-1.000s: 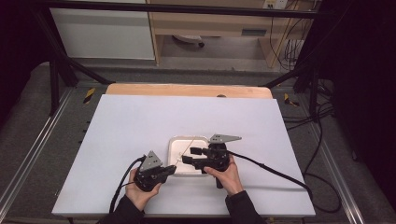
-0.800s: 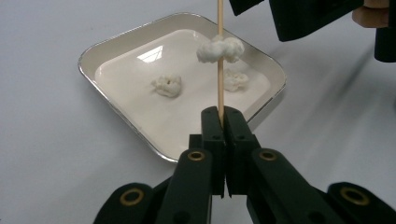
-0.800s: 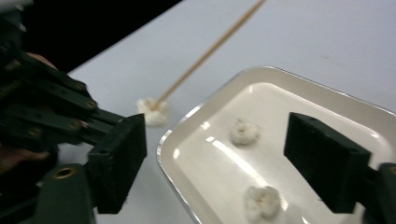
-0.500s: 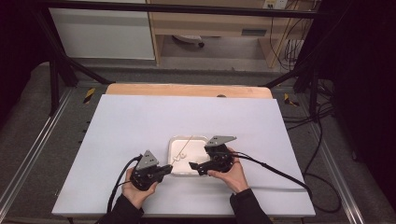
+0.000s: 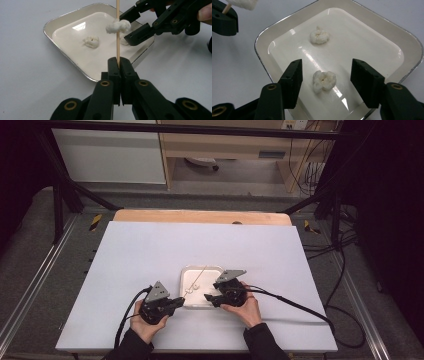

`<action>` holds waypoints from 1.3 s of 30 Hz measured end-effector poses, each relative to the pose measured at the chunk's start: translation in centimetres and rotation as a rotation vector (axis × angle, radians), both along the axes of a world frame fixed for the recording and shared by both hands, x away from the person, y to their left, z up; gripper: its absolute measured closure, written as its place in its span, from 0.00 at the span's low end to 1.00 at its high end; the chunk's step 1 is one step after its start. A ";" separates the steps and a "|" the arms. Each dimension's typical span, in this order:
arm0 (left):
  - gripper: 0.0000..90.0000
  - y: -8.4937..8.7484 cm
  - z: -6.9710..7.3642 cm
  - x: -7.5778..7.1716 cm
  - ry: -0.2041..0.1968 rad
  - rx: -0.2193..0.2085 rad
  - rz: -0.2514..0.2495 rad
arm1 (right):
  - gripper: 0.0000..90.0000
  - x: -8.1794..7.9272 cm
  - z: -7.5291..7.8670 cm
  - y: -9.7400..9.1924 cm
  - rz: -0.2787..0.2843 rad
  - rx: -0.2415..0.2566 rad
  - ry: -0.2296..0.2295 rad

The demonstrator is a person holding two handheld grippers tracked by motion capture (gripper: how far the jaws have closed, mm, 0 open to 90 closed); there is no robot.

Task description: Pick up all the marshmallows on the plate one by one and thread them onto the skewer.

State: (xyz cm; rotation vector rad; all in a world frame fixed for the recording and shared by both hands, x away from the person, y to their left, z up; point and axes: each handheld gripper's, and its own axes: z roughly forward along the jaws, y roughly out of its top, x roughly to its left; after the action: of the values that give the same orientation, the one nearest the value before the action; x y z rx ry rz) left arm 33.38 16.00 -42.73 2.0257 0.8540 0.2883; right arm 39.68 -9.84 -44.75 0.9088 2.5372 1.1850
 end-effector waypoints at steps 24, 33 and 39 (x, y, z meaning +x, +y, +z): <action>0.98 -0.1 -0.2 0.0 0.006 0.001 -0.007 | 0.76 -0.2 -0.4 0.1 0.017 -0.022 -0.005; 0.98 0.0 -0.1 0.0 0.003 0.001 -0.004 | 0.77 -0.3 0.6 -0.4 0.016 0.007 -0.010; 0.98 0.0 -0.1 -0.1 0.000 0.001 -0.005 | 0.78 -0.3 1.5 -1.0 0.009 0.049 -0.011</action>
State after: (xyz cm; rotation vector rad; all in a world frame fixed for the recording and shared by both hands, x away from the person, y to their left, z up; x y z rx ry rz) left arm 33.30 15.97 -42.84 2.0282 0.8487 0.2855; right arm 39.37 -10.86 -43.26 0.8998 2.5164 1.2562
